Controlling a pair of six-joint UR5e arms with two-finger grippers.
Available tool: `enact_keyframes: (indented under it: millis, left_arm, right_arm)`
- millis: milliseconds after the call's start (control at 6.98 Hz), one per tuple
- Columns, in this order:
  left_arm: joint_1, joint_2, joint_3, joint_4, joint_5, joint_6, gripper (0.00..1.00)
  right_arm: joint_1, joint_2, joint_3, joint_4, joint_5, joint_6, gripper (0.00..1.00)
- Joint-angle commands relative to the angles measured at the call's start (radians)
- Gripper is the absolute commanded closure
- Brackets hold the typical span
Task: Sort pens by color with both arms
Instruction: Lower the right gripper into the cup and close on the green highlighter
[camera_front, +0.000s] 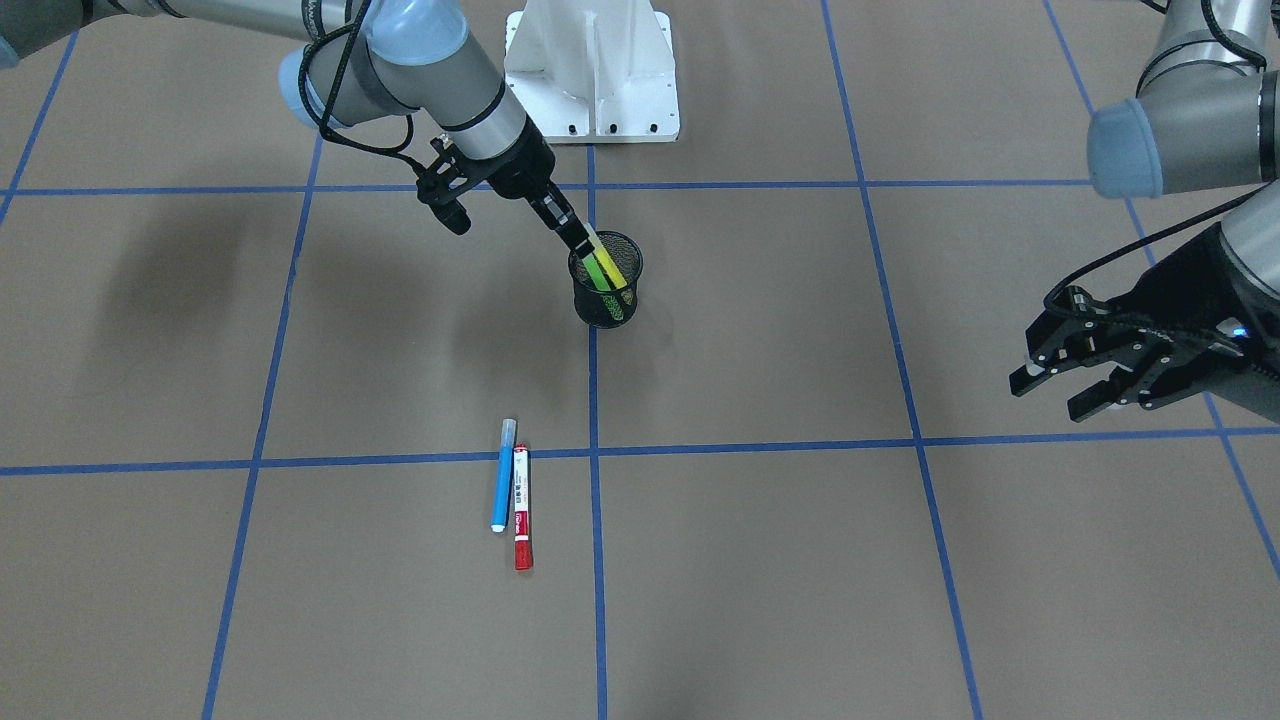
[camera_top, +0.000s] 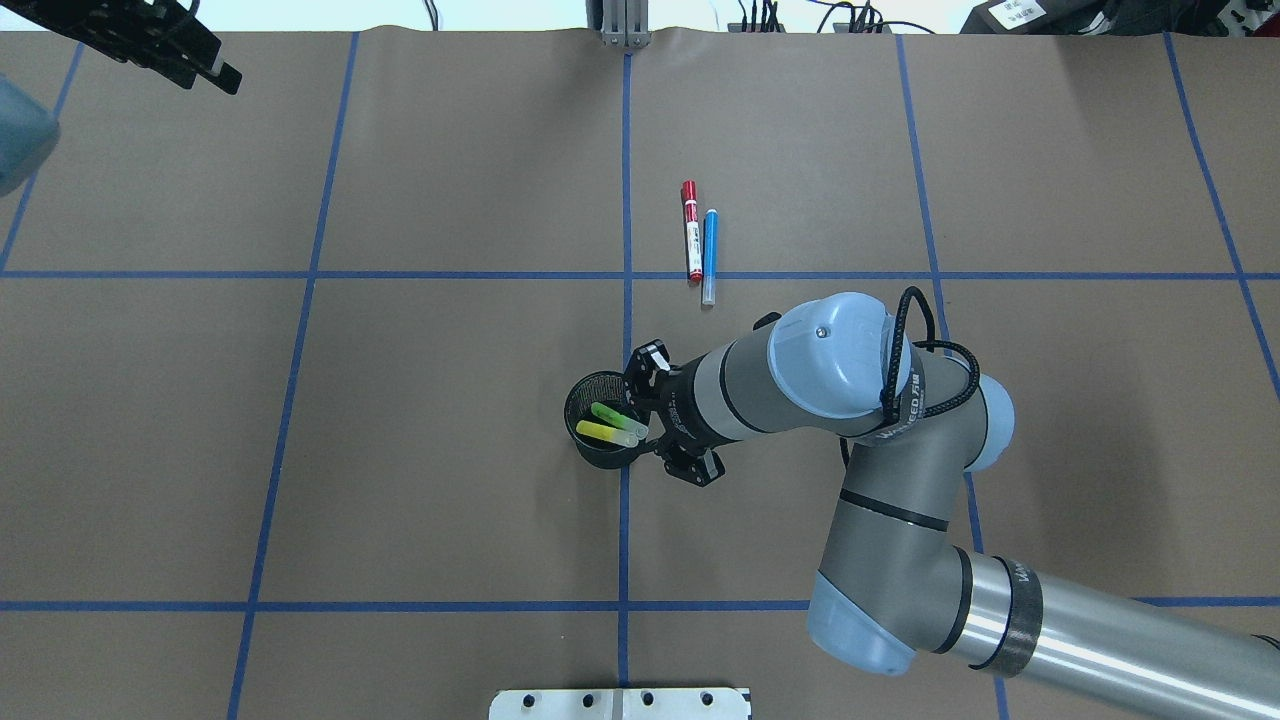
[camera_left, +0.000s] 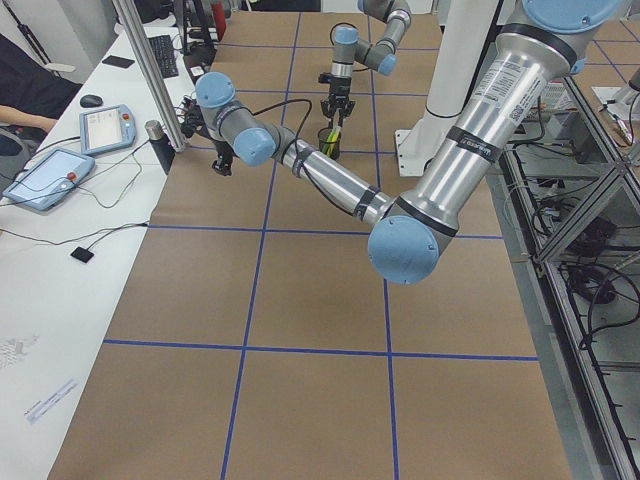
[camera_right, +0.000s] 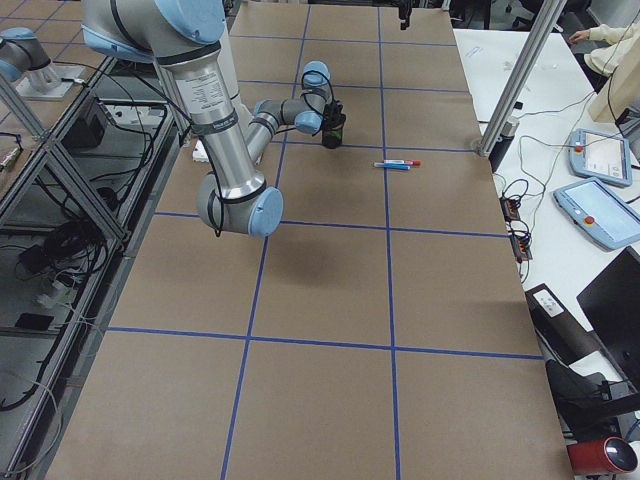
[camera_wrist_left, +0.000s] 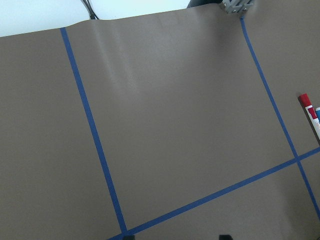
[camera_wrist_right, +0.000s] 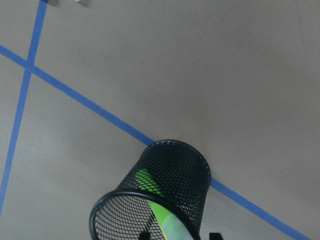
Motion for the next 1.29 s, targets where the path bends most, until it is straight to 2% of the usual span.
enact_keyframes:
  millis: [0, 143, 573, 1145]
  left_arm:
    - [0.000, 0.001, -0.005, 0.001, 0.000, 0.000, 0.35]
    - [0.000, 0.001, -0.007, 0.001, 0.000, 0.000, 0.35]
    - [0.000, 0.001, -0.005, 0.000, 0.000, 0.000, 0.35]
    - [0.002, 0.003, -0.005, 0.000, 0.001, 0.000, 0.35]
  right_arm:
    - [0.001, -0.007, 0.000, 0.001, 0.000, -0.002, 0.53]
    - [0.001, -0.007, 0.003, 0.001, 0.001, -0.001, 0.54]
    - [0.001, -0.007, 0.006, 0.007, 0.002, 0.002, 0.66]
    - [0.003, -0.008, 0.006, 0.007, 0.002, 0.007, 0.76]
